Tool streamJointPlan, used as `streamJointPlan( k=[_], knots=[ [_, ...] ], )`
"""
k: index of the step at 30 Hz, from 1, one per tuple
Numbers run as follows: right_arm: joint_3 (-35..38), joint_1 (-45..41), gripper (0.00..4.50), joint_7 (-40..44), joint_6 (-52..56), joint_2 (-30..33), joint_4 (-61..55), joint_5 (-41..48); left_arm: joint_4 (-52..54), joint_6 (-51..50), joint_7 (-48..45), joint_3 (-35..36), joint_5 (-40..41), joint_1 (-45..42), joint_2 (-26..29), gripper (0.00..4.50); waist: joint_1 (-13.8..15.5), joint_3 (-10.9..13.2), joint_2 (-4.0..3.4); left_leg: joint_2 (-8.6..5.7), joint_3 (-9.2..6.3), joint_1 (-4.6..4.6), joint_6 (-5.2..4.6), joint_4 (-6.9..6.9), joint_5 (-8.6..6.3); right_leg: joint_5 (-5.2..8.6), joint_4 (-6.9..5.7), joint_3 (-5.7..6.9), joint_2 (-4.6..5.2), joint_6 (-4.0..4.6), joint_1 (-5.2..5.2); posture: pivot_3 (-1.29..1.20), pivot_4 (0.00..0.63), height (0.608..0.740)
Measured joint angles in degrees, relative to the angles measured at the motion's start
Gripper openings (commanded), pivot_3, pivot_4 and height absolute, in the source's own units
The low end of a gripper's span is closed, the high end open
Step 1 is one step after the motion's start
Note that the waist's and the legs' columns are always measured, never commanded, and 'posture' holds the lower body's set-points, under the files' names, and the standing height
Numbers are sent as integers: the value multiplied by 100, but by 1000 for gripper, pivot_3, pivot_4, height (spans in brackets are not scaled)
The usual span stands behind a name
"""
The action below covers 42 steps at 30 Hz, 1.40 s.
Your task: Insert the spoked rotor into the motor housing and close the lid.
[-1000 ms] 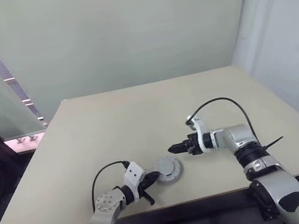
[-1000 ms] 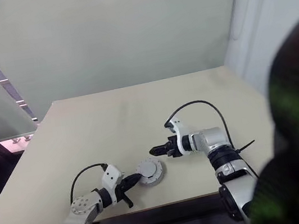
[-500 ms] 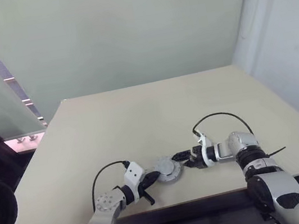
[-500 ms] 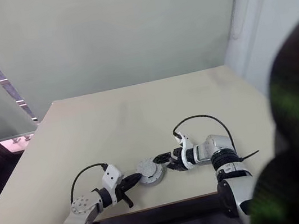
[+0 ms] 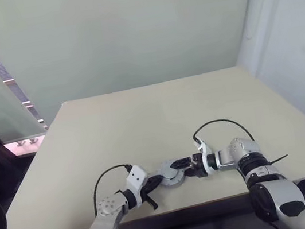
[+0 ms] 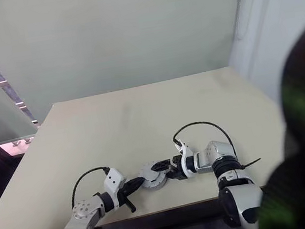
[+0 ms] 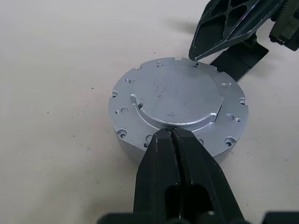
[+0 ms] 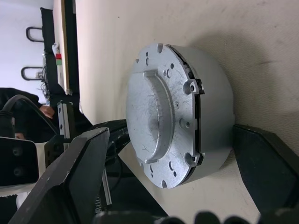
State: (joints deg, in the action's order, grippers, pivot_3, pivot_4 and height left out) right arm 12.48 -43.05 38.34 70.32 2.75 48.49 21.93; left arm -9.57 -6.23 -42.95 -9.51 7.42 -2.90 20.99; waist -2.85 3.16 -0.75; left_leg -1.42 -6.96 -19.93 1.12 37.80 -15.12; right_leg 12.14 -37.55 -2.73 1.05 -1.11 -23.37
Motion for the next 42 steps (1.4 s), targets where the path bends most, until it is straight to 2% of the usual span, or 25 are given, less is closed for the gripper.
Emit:
streamJointPlan(
  k=[1,4,8,13,23,26,33,37,42],
  knots=[
    [30,3,4414,-23,6,-8,0,8,0,0,0,1,0,0,0,0,0,0,0,0,0,0,0,0,0,0,0,0,0,0,-1,0,0,740],
    [85,11,3860,-125,14,-18,2,33,0,0,2,6,0,0,-2,0,0,0,0,1,0,-1,0,0,0,0,0,1,0,1,-1,0,0,740],
    [206,87,2507,-297,18,-17,16,38,1,2,-1,16,0,3,-2,0,0,0,-1,0,0,-12,0,0,0,0,3,0,0,0,-10,0,0,740],
    [347,85,1275,-274,43,-6,-63,232,-7,-16,13,108,-2,41,15,0,-7,-1,-5,5,1,-6,0,-2,0,1,3,4,-2,1,-7,0,0,740],
    [319,114,1238,-329,73,-2,-215,270,-82,-11,54,233,8,46,-162,0,1,-2,-12,2,-1,-10,0,1,0,1,8,4,0,1,-5,0,0,740],
    [299,115,1238,-328,73,-2,-217,272,-123,-113,175,349,21,36,-263,581,-2,-2,-12,4,1,-10,-1,2,0,1,9,4,0,1,-5,0,0,740],
    [260,117,1238,-326,74,-21,-222,290,-70,-885,303,734,295,-82,-295,2997,-35,-2,-10,8,0,-12,-1,-6,0,1,9,9,-1,0,-12,0,0,740],
    [261,119,1238,-331,79,-56,-225,353,68,-1422,307,1154,708,-78,-253,4404,-91,-1,-7,9,-6,-42,-2,-20,0,-7,8,11,-3,-14,-41,0,0,740],
    [277,212,1222,-347,130,-150,-229,497,718,-1974,360,1681,1436,-116,-177,4500,-226,-4,-1,17,-1,-51,-2,-53,0,-9,8,11,-5,-16,-63,0,0,740]
  ],
)
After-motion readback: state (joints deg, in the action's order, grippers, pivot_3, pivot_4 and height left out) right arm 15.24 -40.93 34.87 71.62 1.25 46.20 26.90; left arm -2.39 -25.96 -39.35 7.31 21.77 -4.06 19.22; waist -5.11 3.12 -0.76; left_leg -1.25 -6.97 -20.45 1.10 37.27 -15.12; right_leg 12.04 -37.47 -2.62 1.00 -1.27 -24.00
